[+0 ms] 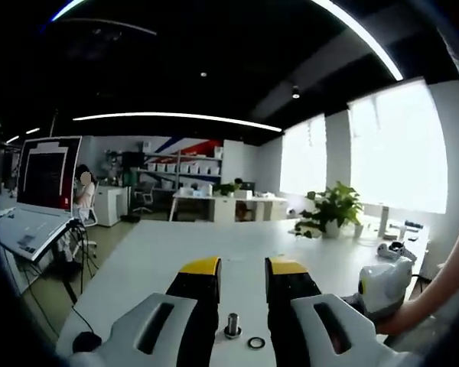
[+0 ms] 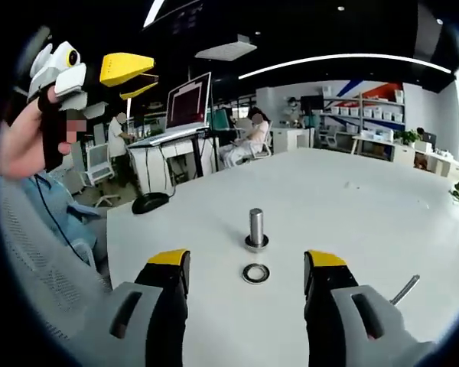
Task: Place the washer onto the threaded stud by aligning its center hole with the stud, sliding it down to the base, and recovering from edge contact or off-axis alignment until the washer reaches the visible bottom stop.
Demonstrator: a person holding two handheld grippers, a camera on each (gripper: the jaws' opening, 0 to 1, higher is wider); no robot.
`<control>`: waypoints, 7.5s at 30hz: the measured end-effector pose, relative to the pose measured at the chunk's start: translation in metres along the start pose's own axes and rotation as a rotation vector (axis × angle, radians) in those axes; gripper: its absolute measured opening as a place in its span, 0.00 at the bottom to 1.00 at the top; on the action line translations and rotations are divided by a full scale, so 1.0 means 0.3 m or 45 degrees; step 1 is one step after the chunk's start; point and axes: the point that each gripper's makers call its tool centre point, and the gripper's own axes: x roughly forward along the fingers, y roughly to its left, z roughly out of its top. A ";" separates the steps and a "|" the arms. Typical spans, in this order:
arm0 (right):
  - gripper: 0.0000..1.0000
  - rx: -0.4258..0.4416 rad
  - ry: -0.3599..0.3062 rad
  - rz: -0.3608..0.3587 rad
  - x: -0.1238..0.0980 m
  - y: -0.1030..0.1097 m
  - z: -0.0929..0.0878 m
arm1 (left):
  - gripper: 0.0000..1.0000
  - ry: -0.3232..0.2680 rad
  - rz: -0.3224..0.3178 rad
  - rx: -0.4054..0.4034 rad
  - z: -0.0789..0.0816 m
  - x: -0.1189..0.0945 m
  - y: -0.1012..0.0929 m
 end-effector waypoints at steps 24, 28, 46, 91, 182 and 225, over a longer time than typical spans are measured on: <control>0.52 -0.007 0.125 -0.014 0.132 -0.030 -0.169 | 0.21 0.019 0.004 0.015 -0.013 0.000 0.002; 0.51 -0.008 0.141 -0.011 0.140 -0.034 -0.184 | 0.21 0.027 -0.001 0.020 -0.018 0.001 -0.002; 0.47 -0.082 0.106 -0.001 0.177 -0.034 -0.186 | 0.21 0.039 0.006 0.029 -0.025 0.003 0.001; 0.26 -0.096 0.091 0.037 0.199 -0.027 -0.185 | 0.19 0.071 -0.005 0.060 -0.041 0.009 -0.010; 0.24 -0.195 0.012 0.046 0.267 -0.014 0.093 | 0.19 0.070 0.010 0.036 -0.042 0.011 0.005; 0.29 -0.018 -0.048 -0.469 -0.608 -0.391 0.218 | 0.19 0.096 -0.166 0.091 -0.057 0.019 -0.115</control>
